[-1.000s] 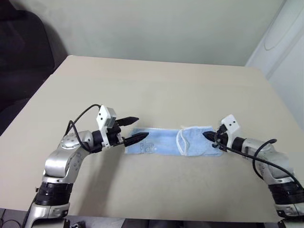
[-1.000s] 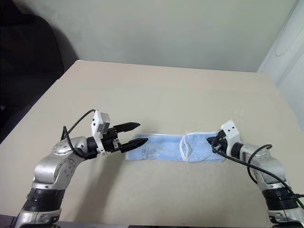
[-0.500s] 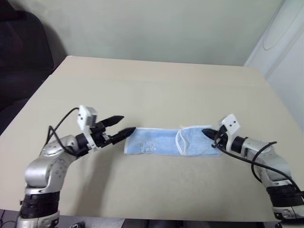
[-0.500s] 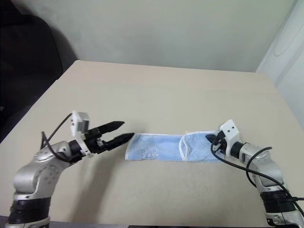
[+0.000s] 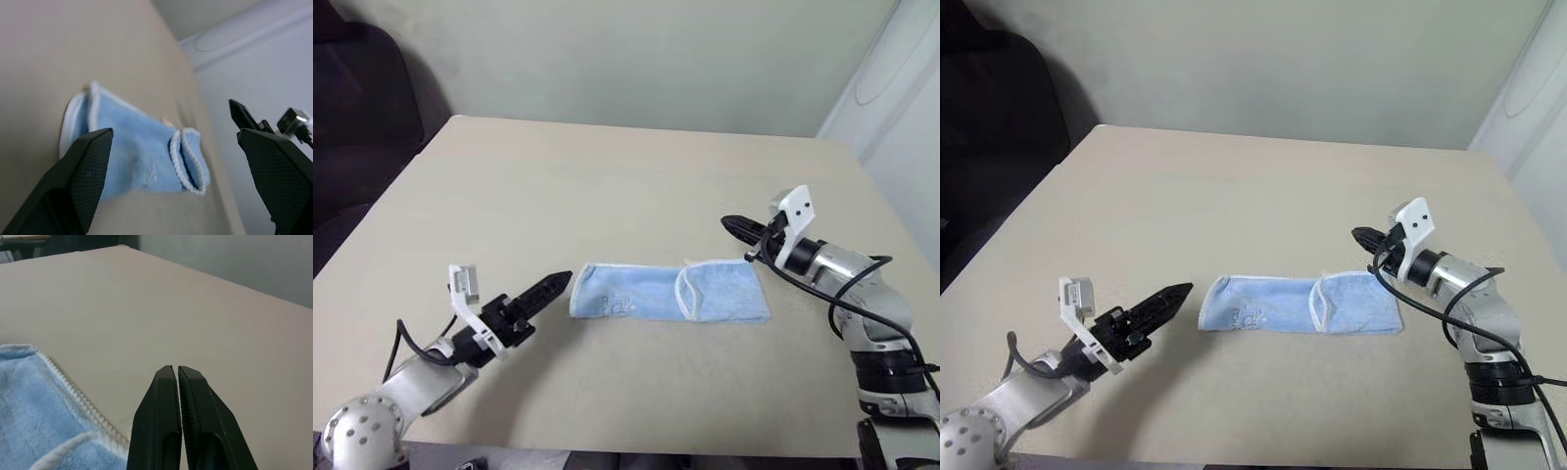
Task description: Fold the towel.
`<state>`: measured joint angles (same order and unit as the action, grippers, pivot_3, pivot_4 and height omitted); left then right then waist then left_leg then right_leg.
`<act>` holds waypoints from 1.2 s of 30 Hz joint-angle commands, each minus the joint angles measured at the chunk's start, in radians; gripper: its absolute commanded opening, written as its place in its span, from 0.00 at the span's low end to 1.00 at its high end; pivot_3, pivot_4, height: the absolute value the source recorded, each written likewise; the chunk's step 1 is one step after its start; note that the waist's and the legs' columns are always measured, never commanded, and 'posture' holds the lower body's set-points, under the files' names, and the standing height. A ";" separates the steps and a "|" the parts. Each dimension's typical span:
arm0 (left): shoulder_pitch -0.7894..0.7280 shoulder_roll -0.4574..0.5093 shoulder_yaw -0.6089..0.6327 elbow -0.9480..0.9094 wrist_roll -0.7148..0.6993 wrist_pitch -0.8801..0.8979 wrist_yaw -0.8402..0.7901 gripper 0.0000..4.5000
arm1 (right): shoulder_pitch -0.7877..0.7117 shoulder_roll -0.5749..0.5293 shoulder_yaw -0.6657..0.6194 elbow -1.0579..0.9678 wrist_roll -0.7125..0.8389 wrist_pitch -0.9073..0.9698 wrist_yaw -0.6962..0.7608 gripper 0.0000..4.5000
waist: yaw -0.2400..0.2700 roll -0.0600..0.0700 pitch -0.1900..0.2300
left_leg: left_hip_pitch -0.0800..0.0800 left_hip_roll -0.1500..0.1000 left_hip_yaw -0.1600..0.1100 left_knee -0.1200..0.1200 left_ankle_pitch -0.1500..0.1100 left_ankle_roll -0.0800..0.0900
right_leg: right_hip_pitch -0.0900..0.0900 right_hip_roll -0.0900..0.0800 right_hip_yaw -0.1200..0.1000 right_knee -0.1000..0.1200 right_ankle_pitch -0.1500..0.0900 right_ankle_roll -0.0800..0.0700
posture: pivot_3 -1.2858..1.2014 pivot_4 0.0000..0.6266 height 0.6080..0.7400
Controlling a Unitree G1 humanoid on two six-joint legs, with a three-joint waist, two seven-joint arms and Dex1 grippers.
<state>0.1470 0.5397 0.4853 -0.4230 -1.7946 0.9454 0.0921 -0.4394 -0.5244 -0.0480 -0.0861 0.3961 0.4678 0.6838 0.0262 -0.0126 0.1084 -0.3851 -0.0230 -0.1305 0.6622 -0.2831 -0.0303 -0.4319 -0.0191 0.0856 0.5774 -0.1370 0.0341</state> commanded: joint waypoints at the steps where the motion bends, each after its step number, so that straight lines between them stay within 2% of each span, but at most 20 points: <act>1: 0.046 0.035 -0.017 -0.062 -0.156 -0.088 0.157 1.00 | -0.030 0.019 0.005 0.008 -0.015 -0.045 -0.001 0.05 | 0.000 0.001 0.001 | 0.001 0.000 0.000 0.000 0.000 0.000 | 0.001 0.001 0.000 0.000 0.000 0.000 | 0.52 0.24 1.00; 5: 0.117 0.067 -0.055 -0.110 -0.178 -0.106 0.204 1.00 | -0.050 0.045 0.020 0.047 -0.030 -0.070 0.001 0.05 | -0.001 0.003 0.002 | 0.002 0.000 0.000 0.000 -0.001 -0.002 | 0.001 0.003 0.000 0.001 0.000 -0.002 | 0.52 0.24 1.00; 7: 0.129 0.051 -0.087 -0.120 -0.178 -0.132 0.240 1.00 | -0.064 0.051 0.020 0.070 -0.037 -0.082 0.006 0.05 | -0.001 0.003 0.002 | 0.002 0.001 0.000 0.000 -0.002 -0.002 | 0.001 0.003 0.000 0.000 -0.001 -0.003 | 0.52 0.24 1.00; 11: 0.072 0.000 -0.158 -0.097 -0.178 -0.190 0.318 1.00 | -0.089 0.058 0.016 0.104 -0.043 -0.100 0.010 0.05 | 0.001 0.004 0.003 | 0.002 0.000 0.000 0.000 -0.002 -0.002 | 0.001 0.003 0.000 0.000 -0.001 -0.005 | 0.52 0.24 1.00; 19: -0.008 -0.024 -0.270 0.005 -0.178 -0.206 0.430 1.00 | -0.094 0.067 -0.003 0.106 -0.045 -0.117 -0.008 0.05 | 0.001 0.005 0.003 | 0.003 0.000 0.000 0.000 -0.001 -0.003 | 0.002 0.004 -0.001 0.001 -0.001 -0.006 | 0.52 0.24 1.00; 25: -0.007 -0.043 -0.285 0.019 -0.178 -0.200 0.483 1.00 | -0.069 0.059 -0.011 0.078 -0.048 -0.113 -0.018 0.05 | 0.000 0.005 0.003 | 0.003 0.001 0.000 0.000 -0.001 -0.004 | 0.003 0.007 -0.001 0.001 0.000 -0.006 | 0.52 0.24 1.00; 32: 0.090 -0.070 -0.242 -0.076 -0.178 -0.204 0.481 1.00 | -0.033 0.061 -0.010 0.047 -0.050 -0.108 -0.028 0.05 | -0.005 0.006 0.003 | 0.004 0.001 0.001 0.000 -0.003 -0.003 | 0.003 0.009 0.000 0.000 -0.003 -0.010 | 0.52 0.24 1.00; 36: 0.071 -0.067 -0.245 -0.063 -0.178 -0.211 0.499 1.00 | -0.035 0.071 0.003 0.050 -0.054 -0.111 -0.034 0.05 | -0.007 0.006 0.003 | 0.005 0.003 0.001 0.000 -0.004 -0.004 | 0.004 0.011 0.000 0.000 -0.003 -0.010 | 0.52 0.24 1.00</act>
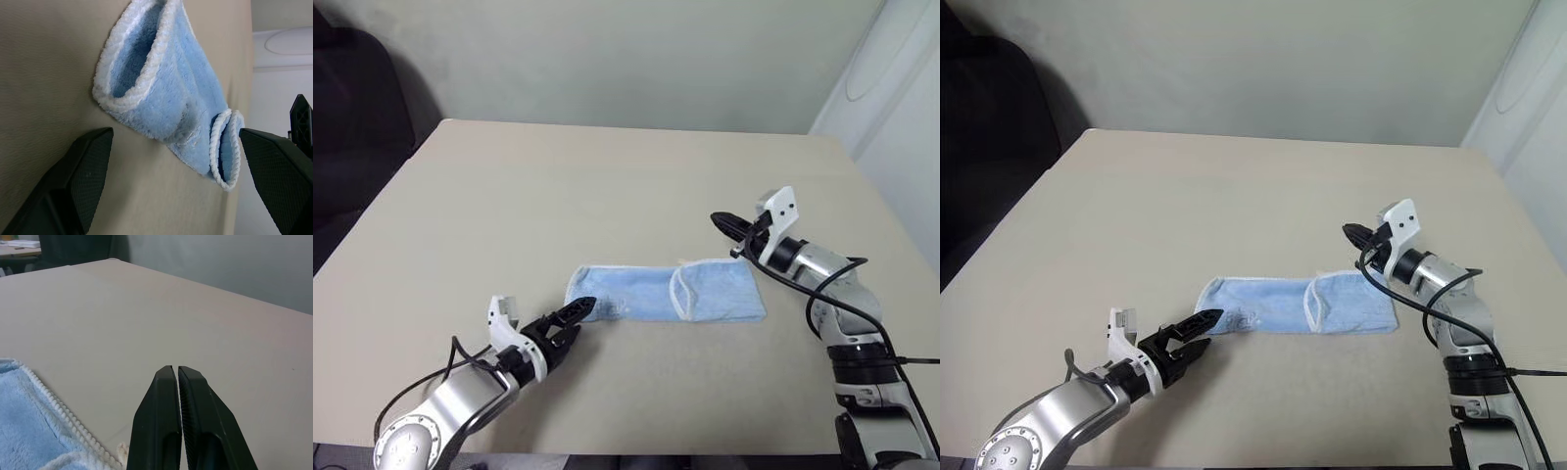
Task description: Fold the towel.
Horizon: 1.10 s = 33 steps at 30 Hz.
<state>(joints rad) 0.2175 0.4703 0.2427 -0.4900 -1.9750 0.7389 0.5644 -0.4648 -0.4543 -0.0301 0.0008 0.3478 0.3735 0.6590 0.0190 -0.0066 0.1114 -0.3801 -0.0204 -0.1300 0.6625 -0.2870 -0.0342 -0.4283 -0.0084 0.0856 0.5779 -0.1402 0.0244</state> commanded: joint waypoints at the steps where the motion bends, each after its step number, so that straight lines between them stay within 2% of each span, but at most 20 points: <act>1: -0.006 0.000 -0.005 0.006 0.003 -0.007 0.031 1.00 | -0.011 0.002 -0.012 -0.037 -0.007 -0.017 -0.011 0.05 | 0.000 0.000 0.000 | 0.000 0.000 0.000 0.000 0.000 0.000 | 0.000 0.000 0.000 0.000 0.000 0.000 | 0.52 0.24 1.00; 9: -0.175 -0.001 -0.042 0.124 0.006 -0.056 0.090 1.00 | -0.004 0.019 -0.019 -0.045 -0.007 -0.017 -0.021 0.05 | 0.010 0.001 0.001 | 0.001 0.000 -0.001 0.000 0.002 0.001 | 0.002 0.001 0.000 0.000 0.000 -0.001 | 0.52 0.24 1.00; 16: -0.200 -0.008 -0.048 0.171 0.019 -0.071 0.113 1.00 | -0.006 0.010 -0.029 -0.048 -0.006 -0.015 -0.028 0.05 | 0.011 0.001 0.001 | 0.001 -0.001 -0.001 0.000 0.002 0.000 | 0.003 0.001 0.000 0.001 0.001 -0.001 | 0.52 0.24 1.00; 19: -0.194 -0.007 -0.041 0.174 0.031 -0.073 0.106 0.88 | -0.008 0.009 -0.029 -0.047 -0.007 -0.017 -0.029 0.04 | 0.010 0.002 0.001 | 0.002 -0.001 -0.001 0.000 0.002 0.000 | 0.003 0.001 0.000 0.001 0.000 -0.001 | 0.52 0.24 1.00; 29: -0.178 -0.018 -0.035 0.153 0.061 -0.079 0.085 0.05 | -0.009 0.010 -0.025 -0.051 -0.008 -0.017 -0.027 0.04 | 0.005 0.001 0.001 | 0.002 0.002 0.000 0.000 0.001 -0.001 | 0.003 0.002 0.000 0.000 0.000 -0.001 | 0.52 0.24 1.00; 30: -0.177 -0.018 -0.033 0.151 0.063 -0.079 0.083 0.00 | -0.009 0.009 -0.025 -0.051 -0.008 -0.017 -0.026 0.04 | 0.005 0.001 0.001 | 0.003 0.002 0.000 0.000 0.001 -0.001 | 0.003 0.003 0.000 0.000 0.000 -0.001 | 0.52 0.24 1.00; 33: -0.176 -0.004 -0.022 0.139 0.080 -0.071 0.053 0.00 | -0.010 0.009 -0.024 -0.050 -0.008 -0.018 -0.025 0.04 | 0.005 0.001 0.001 | 0.003 0.002 0.000 0.000 0.000 -0.001 | 0.003 0.003 0.000 0.000 0.000 -0.001 | 0.52 0.24 1.00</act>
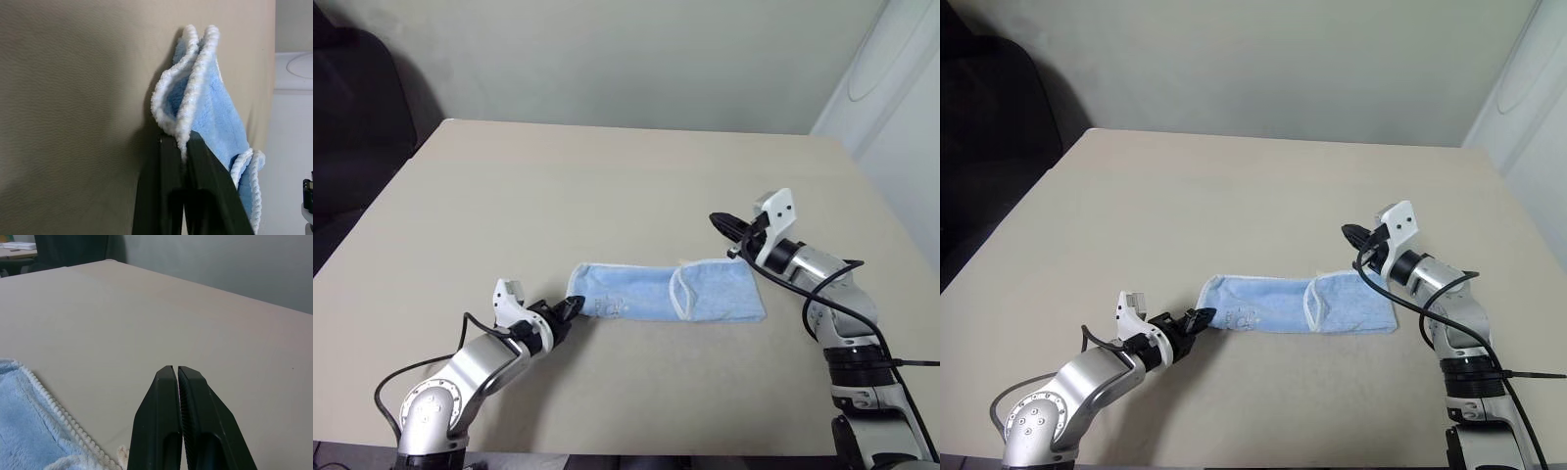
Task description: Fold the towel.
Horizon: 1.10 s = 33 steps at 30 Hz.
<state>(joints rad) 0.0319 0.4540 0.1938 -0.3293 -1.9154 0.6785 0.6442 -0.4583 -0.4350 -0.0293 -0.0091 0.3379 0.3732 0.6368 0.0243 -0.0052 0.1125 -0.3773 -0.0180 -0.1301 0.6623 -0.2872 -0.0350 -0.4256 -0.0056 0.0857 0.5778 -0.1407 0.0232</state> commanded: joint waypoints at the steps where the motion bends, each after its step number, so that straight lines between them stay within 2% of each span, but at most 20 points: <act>1: 0.004 0.031 0.037 -0.038 0.039 0.001 -0.065 0.00 | -0.014 -0.011 -0.026 -0.041 0.002 -0.017 -0.002 0.04 | 0.000 0.000 0.000 | 0.000 0.000 0.000 0.000 -0.001 -0.001 | 0.000 0.000 0.000 0.000 0.000 0.000 | 0.52 0.24 1.00; 4: -0.024 0.109 0.055 -0.086 0.124 0.038 -0.205 0.00 | -0.006 -0.017 -0.033 -0.046 0.005 -0.015 -0.002 0.04 | -0.001 -0.003 0.002 | 0.000 0.001 0.000 0.000 -0.001 -0.001 | 0.000 0.000 0.000 0.000 0.000 0.000 | 0.52 0.24 1.00; 10: -0.180 0.209 0.071 -0.090 0.159 0.067 -0.387 0.00 | 0.017 -0.041 -0.074 -0.056 0.012 0.003 -0.021 0.04 | 0.009 -0.005 0.002 | -0.003 0.001 -0.003 0.001 0.000 -0.001 | -0.001 0.000 0.000 0.000 0.000 -0.003 | 0.52 0.24 1.00; 15: -0.343 0.264 -0.049 -0.047 0.245 0.180 -0.523 0.00 | 0.040 -0.063 -0.117 -0.074 0.022 0.019 -0.036 0.04 | 0.011 -0.005 0.002 | -0.004 -0.001 -0.002 0.001 0.000 -0.001 | -0.001 -0.002 0.000 -0.002 0.001 -0.005 | 0.52 0.24 1.00; 19: -0.507 0.282 -0.216 0.011 0.434 0.293 -0.729 0.00 | 0.054 -0.074 -0.135 -0.078 0.015 0.022 -0.047 0.04 | 0.009 -0.006 0.003 | -0.005 -0.001 -0.002 0.002 0.001 -0.001 | -0.002 -0.002 0.000 -0.002 0.001 -0.006 | 0.52 0.24 1.00; 22: -0.627 0.231 -0.290 0.088 0.517 0.335 -0.832 0.00 | 0.067 -0.074 -0.139 -0.088 0.012 0.024 -0.053 0.04 | 0.007 -0.006 0.003 | -0.005 0.000 -0.003 0.002 0.001 0.000 | -0.002 -0.003 0.000 -0.002 0.001 -0.006 | 0.52 0.24 1.00; 27: -0.857 0.051 -0.405 0.282 0.662 0.419 -0.936 0.00 | 0.103 -0.062 -0.147 -0.132 0.011 0.034 -0.086 0.04 | 0.016 -0.007 0.003 | -0.006 0.000 -0.002 0.002 0.003 0.002 | -0.002 -0.006 -0.001 -0.002 0.002 -0.004 | 0.52 0.24 1.00; 33: -0.991 -0.154 -0.506 0.423 0.831 0.493 -1.001 0.00 | 0.173 -0.058 -0.184 -0.206 0.017 0.052 -0.139 0.04 | 0.016 -0.008 0.004 | -0.006 -0.004 0.000 0.002 0.010 0.008 | 0.000 -0.011 0.000 -0.004 0.003 0.011 | 0.52 0.24 1.00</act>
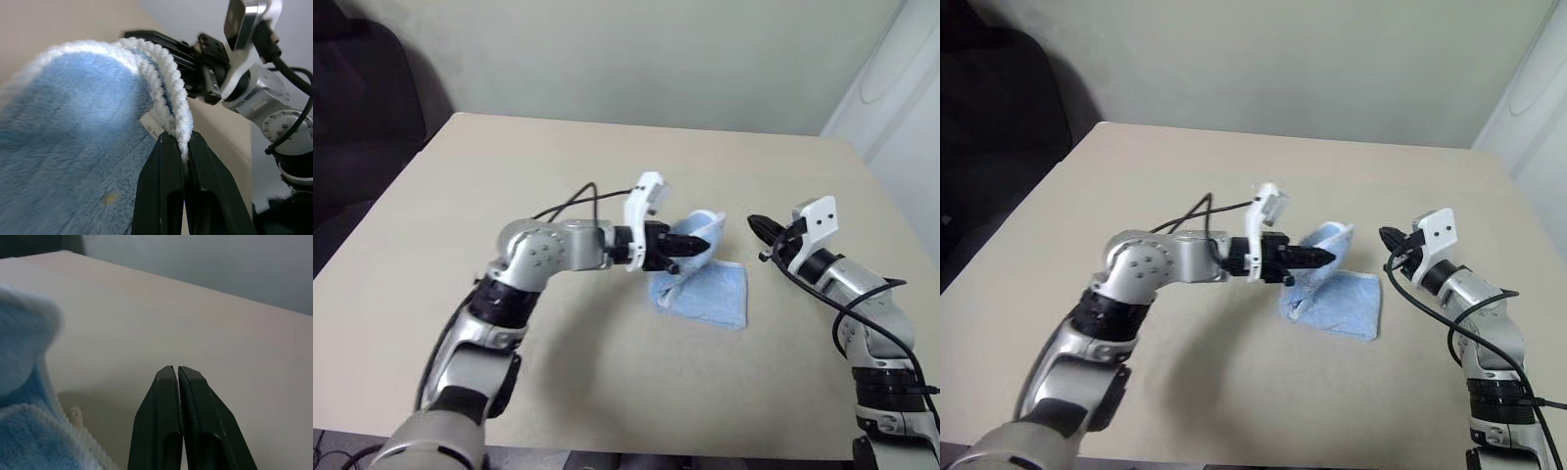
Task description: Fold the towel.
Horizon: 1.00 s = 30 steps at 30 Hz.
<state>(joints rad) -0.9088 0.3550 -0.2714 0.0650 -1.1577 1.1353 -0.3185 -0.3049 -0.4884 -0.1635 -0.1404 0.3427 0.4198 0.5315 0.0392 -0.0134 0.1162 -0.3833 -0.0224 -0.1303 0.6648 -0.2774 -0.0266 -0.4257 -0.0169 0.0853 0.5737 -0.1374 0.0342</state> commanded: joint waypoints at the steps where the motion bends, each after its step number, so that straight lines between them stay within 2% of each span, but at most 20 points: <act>1: -0.060 -0.072 -0.063 0.043 0.113 0.042 -0.050 0.00 | 0.028 -0.004 -0.056 -0.086 0.014 0.009 -0.042 0.04 | 0.001 0.000 0.000 | 0.000 0.000 0.000 0.000 0.000 0.000 | 0.000 -0.001 0.000 0.000 0.000 0.001 | 0.52 0.24 1.00; 5: -0.053 -0.097 -0.159 0.032 0.236 0.060 -0.139 0.00 | 0.067 -0.008 -0.082 -0.131 0.021 0.025 -0.067 0.04 | -0.001 -0.001 0.000 | 0.000 -0.001 0.002 0.000 -0.001 0.001 | 0.001 -0.003 0.000 0.000 -0.001 0.004 | 0.52 0.24 1.00; 11: -0.009 -0.095 -0.240 0.016 0.364 0.052 -0.243 0.00 | 0.096 -0.008 -0.101 -0.160 0.022 0.036 -0.081 0.04 | -0.001 -0.001 0.000 | 0.000 -0.001 0.002 0.000 -0.001 0.002 | 0.002 -0.003 0.000 0.000 -0.005 0.013 | 0.52 0.24 1.00; 15: 0.020 -0.123 -0.228 0.036 0.414 0.060 -0.269 0.24 | 0.096 -0.008 -0.101 -0.167 0.023 0.040 -0.087 0.04 | 0.000 -0.001 0.000 | 0.000 -0.002 0.002 0.001 0.000 0.003 | 0.002 -0.003 0.000 0.000 -0.005 0.014 | 0.52 0.24 1.00; 19: 0.035 -0.186 -0.113 0.066 0.395 0.076 -0.264 0.56 | 0.088 -0.012 -0.099 -0.160 0.020 0.040 -0.085 0.04 | 0.005 -0.001 0.001 | -0.001 -0.002 0.002 0.001 0.000 0.005 | 0.002 -0.004 0.000 0.000 -0.005 0.015 | 0.52 0.24 1.00; 24: 0.048 -0.217 0.016 0.017 0.347 0.121 -0.278 0.98 | 0.070 -0.015 -0.084 -0.152 0.019 0.044 -0.076 0.04 | 0.004 -0.001 0.001 | 0.000 -0.002 0.002 0.001 0.001 0.005 | 0.002 -0.005 0.001 0.000 -0.005 0.017 | 0.52 0.24 1.00; 27: 0.056 -0.215 0.134 -0.012 0.303 0.134 -0.272 0.99 | 0.078 -0.025 -0.085 -0.162 0.029 0.056 -0.061 0.04 | 0.004 -0.001 0.001 | 0.000 -0.002 0.002 0.001 0.001 0.005 | 0.002 -0.004 0.000 0.001 -0.006 0.019 | 0.52 0.24 1.00; 30: 0.077 -0.110 0.136 -0.083 0.387 -0.015 -0.344 0.99 | 0.102 -0.043 -0.091 -0.201 0.061 0.084 -0.033 0.04 | 0.004 -0.001 0.000 | 0.000 -0.002 0.002 0.001 0.002 0.005 | 0.002 -0.004 0.000 0.001 -0.006 0.019 | 0.52 0.24 1.00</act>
<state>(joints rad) -0.8367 0.2092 -0.1581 0.0379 -0.8109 1.2124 -0.6181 -0.2069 -0.5116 -0.2274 -0.2784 0.3716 0.4954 0.4761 0.0433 -0.0141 0.1166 -0.3830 -0.0241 -0.1283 0.6657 -0.2757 -0.0220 -0.4233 -0.0209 0.0857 0.5745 -0.1431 0.0530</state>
